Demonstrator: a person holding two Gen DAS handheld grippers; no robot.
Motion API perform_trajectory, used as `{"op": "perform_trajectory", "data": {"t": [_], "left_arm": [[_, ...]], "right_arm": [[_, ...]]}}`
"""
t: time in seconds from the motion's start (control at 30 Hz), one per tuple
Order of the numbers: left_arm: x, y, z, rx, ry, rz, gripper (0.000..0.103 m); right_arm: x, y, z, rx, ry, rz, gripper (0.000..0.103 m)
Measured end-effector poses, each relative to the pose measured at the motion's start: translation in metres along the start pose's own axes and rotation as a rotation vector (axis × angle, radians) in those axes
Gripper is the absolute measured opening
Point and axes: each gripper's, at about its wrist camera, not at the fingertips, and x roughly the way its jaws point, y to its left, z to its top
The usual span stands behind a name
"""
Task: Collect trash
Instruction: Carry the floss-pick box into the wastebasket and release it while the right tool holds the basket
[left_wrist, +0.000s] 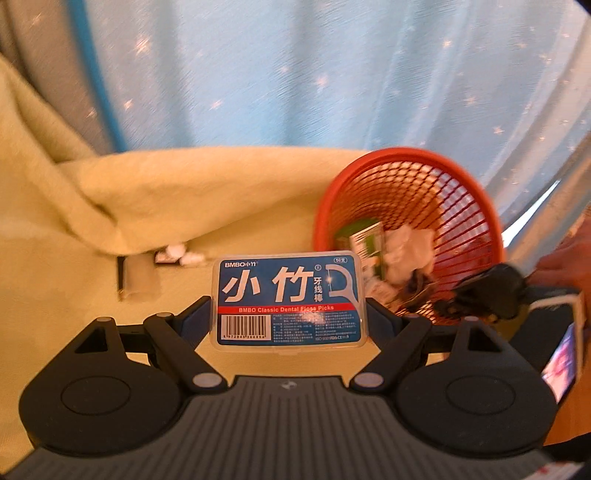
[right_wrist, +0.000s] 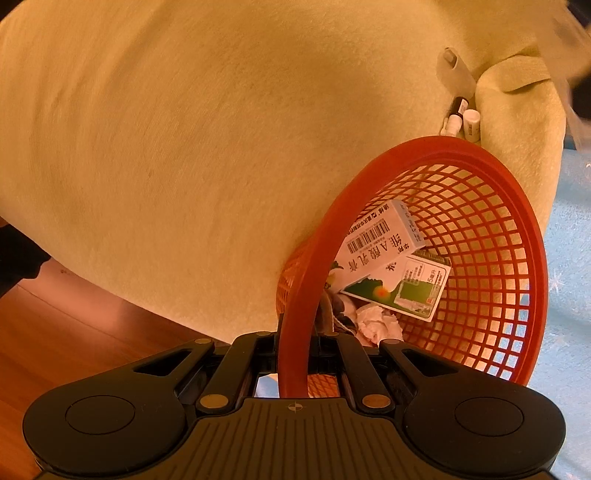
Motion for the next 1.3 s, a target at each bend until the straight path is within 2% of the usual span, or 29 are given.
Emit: {"op": "perform_trajectory", "data": {"t": [0.43, 0.63, 1.3], "left_arm": [[0.009, -0.039, 0.034, 0.096, -0.021, -0.094, 0.083], [0.018, -0.054, 0.039, 0.132, -0.013, -0.127, 0.083], [0.035, -0.068, 0.049, 0.149, 0.003, -0.153, 0.083]], "right_arm": [[-0.001, 0.002, -0.001, 0.005, -0.009, -0.001, 0.001], [-0.003, 0.000, 0.000, 0.007, -0.011, 0.000, 0.001], [-0.005, 0.000, 0.001, 0.011, -0.012, 0.002, 0.001]]}}
